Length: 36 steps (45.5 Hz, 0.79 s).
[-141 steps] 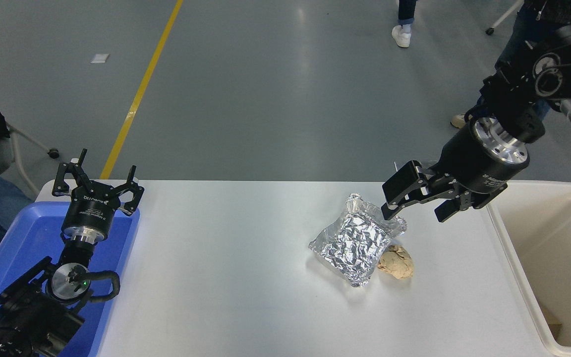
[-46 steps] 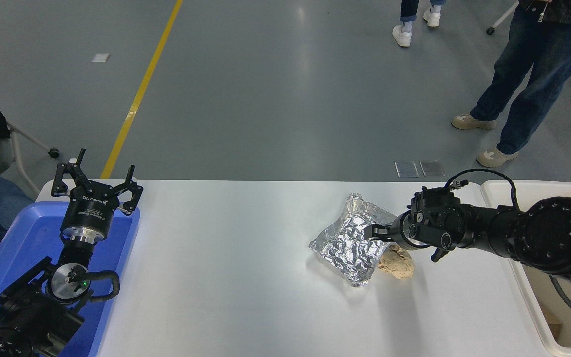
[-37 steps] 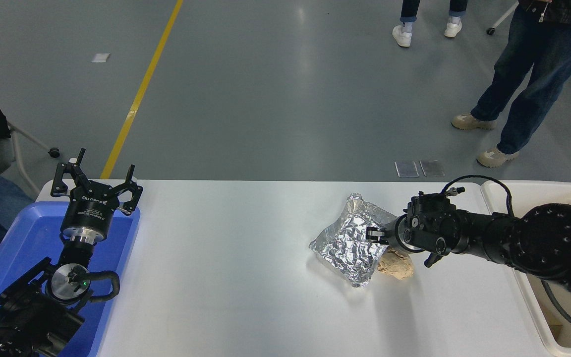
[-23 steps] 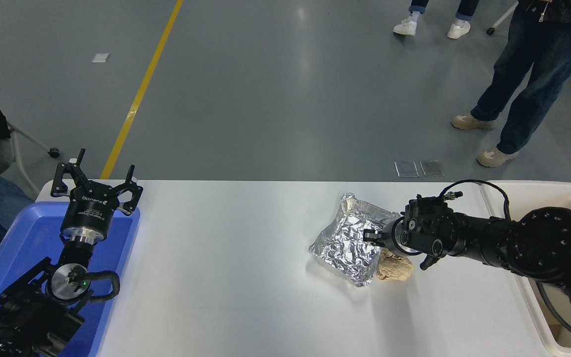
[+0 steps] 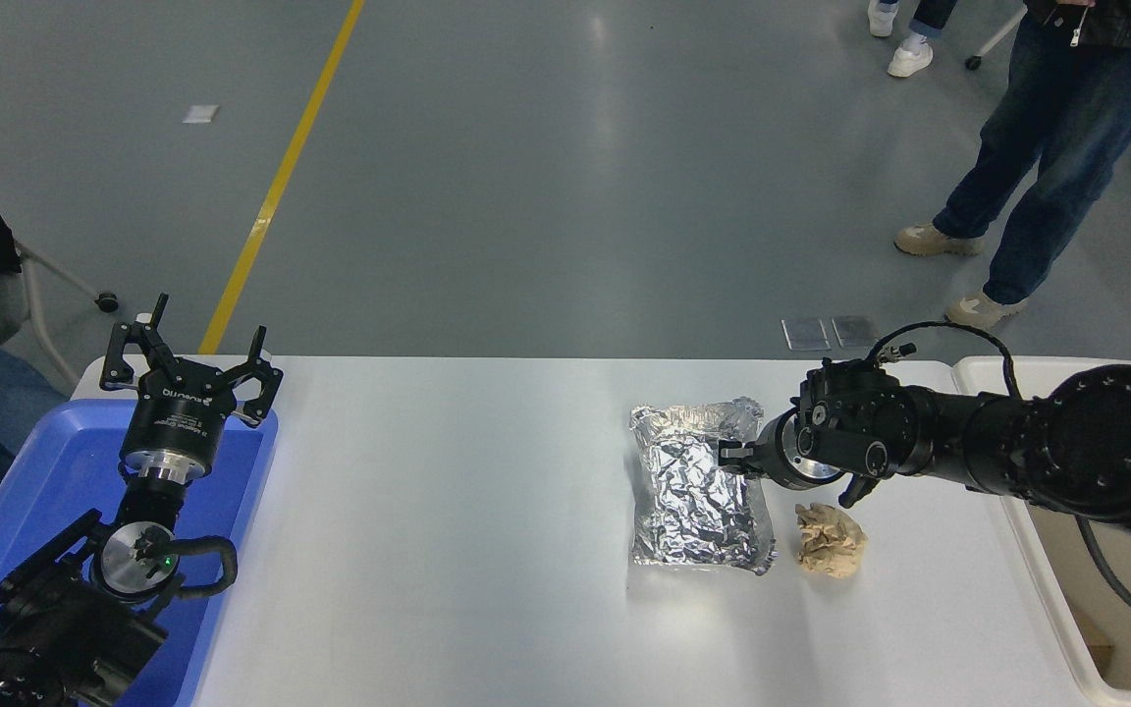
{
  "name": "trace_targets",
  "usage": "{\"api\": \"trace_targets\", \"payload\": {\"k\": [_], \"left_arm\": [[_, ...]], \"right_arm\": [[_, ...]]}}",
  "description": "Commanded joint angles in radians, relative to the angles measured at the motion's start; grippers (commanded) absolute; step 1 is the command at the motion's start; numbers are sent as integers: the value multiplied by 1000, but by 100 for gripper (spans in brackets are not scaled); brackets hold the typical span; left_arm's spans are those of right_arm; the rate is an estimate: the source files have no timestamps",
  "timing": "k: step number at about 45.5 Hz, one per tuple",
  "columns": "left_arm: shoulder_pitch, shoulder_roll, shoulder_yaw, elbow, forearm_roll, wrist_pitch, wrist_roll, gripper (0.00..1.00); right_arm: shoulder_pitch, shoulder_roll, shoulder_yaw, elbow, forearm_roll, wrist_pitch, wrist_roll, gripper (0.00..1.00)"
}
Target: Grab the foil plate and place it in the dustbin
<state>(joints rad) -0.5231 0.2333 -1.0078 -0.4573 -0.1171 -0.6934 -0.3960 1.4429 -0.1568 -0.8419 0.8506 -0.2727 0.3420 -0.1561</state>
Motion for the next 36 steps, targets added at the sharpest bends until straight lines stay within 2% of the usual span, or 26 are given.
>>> {"api": "trace_targets", "payload": {"k": [1, 6, 14, 36], "left_arm": [[0, 0, 0, 0, 1, 0, 0, 100], [0, 0, 0, -1, 1, 0, 0, 100], [0, 0, 0, 0, 1, -1, 0, 100], [0, 0, 2, 0, 1, -1, 0, 100]], "right_arm": [[399, -168, -95, 330, 59, 123, 4, 0], [640, -228, -146, 514, 79, 193, 9, 0], [901, -245, -184, 668, 128, 305, 9, 0], [976, -247, -232, 676, 135, 351, 9, 0]]}}
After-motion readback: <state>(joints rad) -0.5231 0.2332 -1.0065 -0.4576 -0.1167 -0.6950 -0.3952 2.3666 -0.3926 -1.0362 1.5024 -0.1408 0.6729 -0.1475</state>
